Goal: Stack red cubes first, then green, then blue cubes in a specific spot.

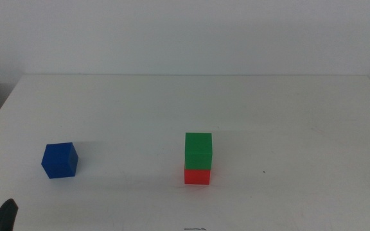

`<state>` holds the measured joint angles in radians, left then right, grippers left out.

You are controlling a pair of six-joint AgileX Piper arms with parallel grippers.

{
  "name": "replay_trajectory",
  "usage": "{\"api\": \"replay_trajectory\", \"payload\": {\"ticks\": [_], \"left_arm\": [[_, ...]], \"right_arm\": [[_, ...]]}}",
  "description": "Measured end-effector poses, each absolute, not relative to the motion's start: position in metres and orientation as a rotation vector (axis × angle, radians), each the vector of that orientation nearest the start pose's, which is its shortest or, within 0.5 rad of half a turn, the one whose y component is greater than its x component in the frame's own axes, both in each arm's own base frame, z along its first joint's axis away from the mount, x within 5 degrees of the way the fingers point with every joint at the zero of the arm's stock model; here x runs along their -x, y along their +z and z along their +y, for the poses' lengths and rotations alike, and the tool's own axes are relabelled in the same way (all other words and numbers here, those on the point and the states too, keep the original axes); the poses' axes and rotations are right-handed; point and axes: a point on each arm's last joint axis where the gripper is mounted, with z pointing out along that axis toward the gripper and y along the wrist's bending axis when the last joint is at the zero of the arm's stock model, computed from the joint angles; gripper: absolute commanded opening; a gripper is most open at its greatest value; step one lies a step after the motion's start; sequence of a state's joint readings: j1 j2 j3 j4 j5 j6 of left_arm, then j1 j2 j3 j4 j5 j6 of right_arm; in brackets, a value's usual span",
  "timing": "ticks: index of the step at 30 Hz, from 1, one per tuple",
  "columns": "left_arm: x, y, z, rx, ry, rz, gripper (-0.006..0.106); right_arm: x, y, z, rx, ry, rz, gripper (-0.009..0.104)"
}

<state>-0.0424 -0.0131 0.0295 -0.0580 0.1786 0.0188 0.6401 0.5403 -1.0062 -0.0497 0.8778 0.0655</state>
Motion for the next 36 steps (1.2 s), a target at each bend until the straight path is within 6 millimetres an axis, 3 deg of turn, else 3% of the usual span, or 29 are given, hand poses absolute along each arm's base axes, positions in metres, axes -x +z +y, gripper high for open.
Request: {"api": "replay_trajectory", "payload": {"ticks": [3,5,10,17,26,36], "left_arm": [[-0.058,0.193,-0.003,0.0,-0.059,1.723,0.094],[-0.062,0.21,-0.003,0.002,-0.057,1.778,0.094],[-0.081,0.274,-0.004,-0.017,-0.058,1.956,0.094],[-0.118,0.318,-0.006,-0.036,-0.059,2.28,0.094],[-0.183,0.321,-0.006,-0.053,-0.028,2.552,0.094],[-0.278,0.293,-0.011,0.05,-0.095,2.799,0.094]], "right_arm": [[-0.055,0.423,0.036,0.547,0.421,1.837,0.089],[-0.055,0.423,0.036,0.547,0.421,1.837,0.089],[-0.055,0.423,0.036,0.547,0.42,1.837,0.089],[-0.055,0.423,0.036,0.547,0.421,1.837,0.089],[-0.055,0.423,0.036,0.547,0.421,1.837,0.089],[-0.055,0.423,0.036,0.547,0.421,1.837,0.089]]}}
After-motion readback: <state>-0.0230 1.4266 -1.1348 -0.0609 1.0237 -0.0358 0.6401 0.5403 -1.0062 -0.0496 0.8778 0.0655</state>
